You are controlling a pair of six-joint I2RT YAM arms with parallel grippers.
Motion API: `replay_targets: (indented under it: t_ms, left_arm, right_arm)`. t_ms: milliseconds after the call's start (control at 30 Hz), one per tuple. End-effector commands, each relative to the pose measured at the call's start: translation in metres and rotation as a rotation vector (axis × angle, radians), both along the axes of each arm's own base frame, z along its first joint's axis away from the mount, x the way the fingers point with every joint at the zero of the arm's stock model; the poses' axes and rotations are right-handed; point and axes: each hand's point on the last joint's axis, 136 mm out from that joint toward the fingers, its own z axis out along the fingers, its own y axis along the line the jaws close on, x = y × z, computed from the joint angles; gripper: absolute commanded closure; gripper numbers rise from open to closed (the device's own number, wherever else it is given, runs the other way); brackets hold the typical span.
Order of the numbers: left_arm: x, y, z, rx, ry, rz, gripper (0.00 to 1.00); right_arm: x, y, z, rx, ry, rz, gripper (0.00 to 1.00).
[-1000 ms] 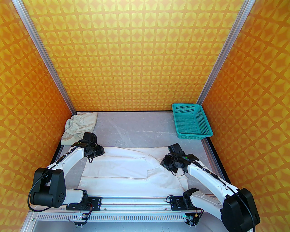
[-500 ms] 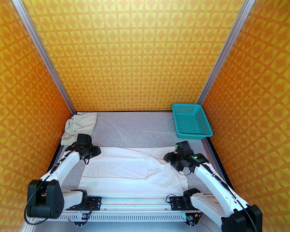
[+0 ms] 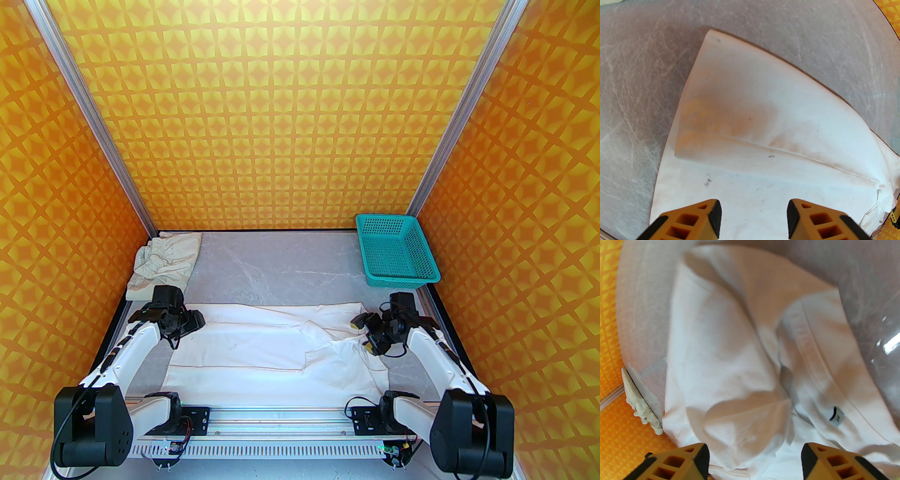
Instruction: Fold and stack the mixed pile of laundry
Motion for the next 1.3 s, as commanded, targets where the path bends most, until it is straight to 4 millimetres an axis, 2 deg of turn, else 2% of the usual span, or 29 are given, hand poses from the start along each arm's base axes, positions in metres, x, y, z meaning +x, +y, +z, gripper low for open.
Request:
replay_targets:
  t_ms: [0,67,200,333,433,567,700,933,1033,1100,1200,1267]
  left_arm:
    - [-0.001,-0.003,0.0,-0.027,-0.003,-0.004,0.5]
    - [-0.001,-0.003,0.001,-0.026,-0.007,-0.006,0.49]
    - [0.0,-0.003,0.003,-0.026,-0.02,-0.004,0.49]
    - [0.001,-0.003,0.004,-0.026,-0.027,-0.004,0.5]
    - [0.002,-0.003,0.004,-0.029,-0.031,0.002,0.49]
    - [0.005,-0.004,0.004,-0.035,-0.036,0.001,0.49]
    - [0.005,-0.004,0.003,-0.036,-0.036,0.0,0.49]
    - [0.006,-0.003,0.003,-0.035,-0.035,0.001,0.49]
    - [0.007,-0.003,0.004,-0.035,-0.033,0.0,0.49]
    - [0.007,-0.002,0.005,-0.033,-0.031,0.0,0.49]
    - [0.007,0.002,0.008,-0.031,-0.03,0.013,0.49]
    - [0.005,0.007,0.009,-0.03,-0.025,0.028,0.49]
  right_arm:
    - [0.016,0.001,0.0,0.035,-0.043,-0.031,0.38]
    - [0.02,-0.003,-0.004,0.008,-0.041,-0.023,0.48]
    - [0.027,-0.012,-0.005,-0.056,-0.031,0.022,0.75]
    - [0.031,-0.015,0.009,-0.098,-0.059,0.068,0.9]
    - [0.031,-0.016,0.023,-0.119,-0.084,0.108,0.94]
    - [0.03,-0.013,0.039,-0.128,-0.113,0.146,0.96]
    - [0.026,-0.004,0.044,-0.112,-0.129,0.183,0.97]
    - [-0.001,0.006,0.042,-0.095,-0.135,0.194,0.96]
    - [-0.015,0.006,0.033,-0.096,-0.119,0.189,0.94]
    - [-0.023,0.005,0.023,-0.107,-0.097,0.186,0.88]
    - [-0.034,-0.004,0.003,-0.163,-0.046,0.181,0.7]
    - [-0.042,-0.013,-0.006,-0.219,-0.007,0.186,0.65]
